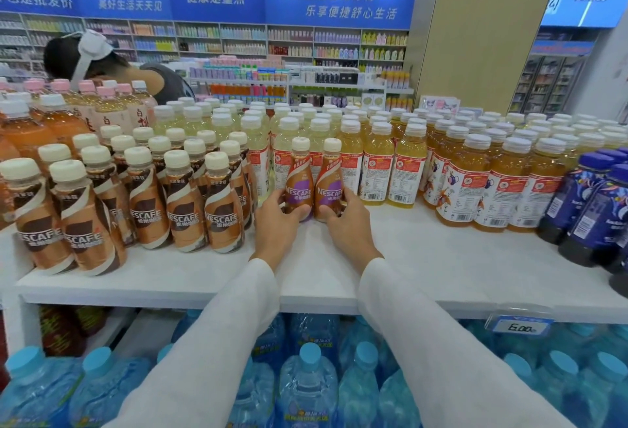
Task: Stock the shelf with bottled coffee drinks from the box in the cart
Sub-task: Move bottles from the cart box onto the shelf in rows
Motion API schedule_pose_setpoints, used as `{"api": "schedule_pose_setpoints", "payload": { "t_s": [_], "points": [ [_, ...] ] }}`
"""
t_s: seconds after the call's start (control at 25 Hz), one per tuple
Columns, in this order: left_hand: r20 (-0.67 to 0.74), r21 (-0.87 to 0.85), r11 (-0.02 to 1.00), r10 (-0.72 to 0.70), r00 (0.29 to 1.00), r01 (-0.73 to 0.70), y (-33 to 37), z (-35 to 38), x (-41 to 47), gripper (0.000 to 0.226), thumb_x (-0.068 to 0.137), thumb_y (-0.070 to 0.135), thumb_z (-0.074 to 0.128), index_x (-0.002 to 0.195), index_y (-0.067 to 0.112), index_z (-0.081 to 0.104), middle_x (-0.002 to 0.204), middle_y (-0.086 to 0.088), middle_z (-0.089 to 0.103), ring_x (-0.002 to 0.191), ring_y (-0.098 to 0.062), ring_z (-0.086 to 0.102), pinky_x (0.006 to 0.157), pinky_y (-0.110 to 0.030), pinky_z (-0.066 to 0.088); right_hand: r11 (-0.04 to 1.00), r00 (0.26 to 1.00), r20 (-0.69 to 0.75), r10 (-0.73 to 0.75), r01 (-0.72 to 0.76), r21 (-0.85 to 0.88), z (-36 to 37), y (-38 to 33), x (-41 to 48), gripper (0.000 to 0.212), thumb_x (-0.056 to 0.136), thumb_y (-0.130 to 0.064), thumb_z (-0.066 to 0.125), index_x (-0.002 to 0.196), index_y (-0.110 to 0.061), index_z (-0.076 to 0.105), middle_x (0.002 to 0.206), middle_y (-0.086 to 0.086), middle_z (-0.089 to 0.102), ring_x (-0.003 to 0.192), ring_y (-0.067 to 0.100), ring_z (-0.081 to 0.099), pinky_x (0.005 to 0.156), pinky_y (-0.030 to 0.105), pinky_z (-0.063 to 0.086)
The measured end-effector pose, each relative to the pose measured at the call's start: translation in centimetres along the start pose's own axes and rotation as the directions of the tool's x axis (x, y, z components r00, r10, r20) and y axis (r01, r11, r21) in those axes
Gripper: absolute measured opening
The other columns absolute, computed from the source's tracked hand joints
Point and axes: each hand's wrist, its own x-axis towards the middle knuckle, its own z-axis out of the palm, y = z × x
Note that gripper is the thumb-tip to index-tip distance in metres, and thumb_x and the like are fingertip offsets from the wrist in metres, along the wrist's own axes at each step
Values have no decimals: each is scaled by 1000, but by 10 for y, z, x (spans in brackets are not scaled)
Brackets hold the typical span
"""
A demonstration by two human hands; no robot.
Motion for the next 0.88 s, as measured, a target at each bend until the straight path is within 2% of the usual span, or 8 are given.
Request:
{"api": "schedule_pose_setpoints", "payload": {
  "t_s": [0.12, 0.28, 0.44, 0.48, 0.64, 0.76, 0.88],
  "points": [
    [-1, -5, 1000, -7, 1000, 7, 0, 1, 1, 65, 87, 26, 82, 145, 18, 54, 138, -2, 65, 124, -20, 62, 107, -45, 51, 1000, 1000, 4, -1, 1, -19, 2, 1, 1, 58, 94, -18, 71, 146, -18, 48, 139, 2, 60, 126, 20, 57, 109, 43, 49],
    [-3, 10, 1000, -4, 1000, 4, -1, 1, 1, 66, 87, 27, 82, 146, 18, 55, 138, -1, 66, 125, -20, 62, 108, -44, 51, 1000, 1000, 12, 1, -1, -13, 3, 3, 2, 60, 94, -18, 71, 148, -19, 46, 140, 3, 58, 127, 21, 56, 110, 44, 48],
    [12, 95, 995, -9, 1000, 8, 2, 0, -6, 72, 89, 33, 80, 152, 22, 47, 147, -3, 58, 137, -27, 52, 113, -53, 45, 999, 999, 19, 47, -46, -14, -2, 0, -4, 74, 96, -24, 70, 158, -17, 30, 156, 4, 43, 143, 23, 41, 115, 31, 34],
    [17, 115, 993, -22, 1000, 19, 4, -2, -10, 75, 90, 35, 78, 155, 22, 43, 151, -3, 55, 140, -29, 49, 114, -54, 43, 998, 998, 17, 57, -57, -16, -7, -1, -10, 75, 96, -27, 69, 158, -17, 28, 158, 4, 40, 145, 23, 39, 114, 33, 34],
    [10, 156, 987, -35, 999, 33, 11, -15, -39, 70, 94, 40, 72, 154, 17, 42, 155, -5, 50, 138, -27, 51, 110, -43, 45, 998, 997, 67, 24, -20, -56, -32, 0, -46, 65, 96, -36, 68, 152, -20, 40, 155, 0, 46, 138, 22, 47, 113, 40, 42],
    [-11, 182, 983, -30, 999, 31, 13, -28, -73, 60, 98, 39, 66, 150, 16, 48, 153, -2, 53, 133, -22, 56, 104, -35, 46, 990, 995, 101, 20, -5, -141, -53, 4, -77, 65, 97, -41, 65, 153, -19, 40, 156, -2, 45, 138, 18, 46, 116, 42, 40],
    [-62, 169, 986, 25, 998, -14, 15, -39, -115, 51, 99, 41, 64, 145, 21, 55, 146, 4, 59, 126, -14, 59, 101, -27, 46, 985, 991, 123, -44, 64, -163, -72, 6, -111, 57, 100, -44, 59, 151, -24, 42, 154, -7, 46, 138, 12, 45, 118, 40, 38]
  ]
}}
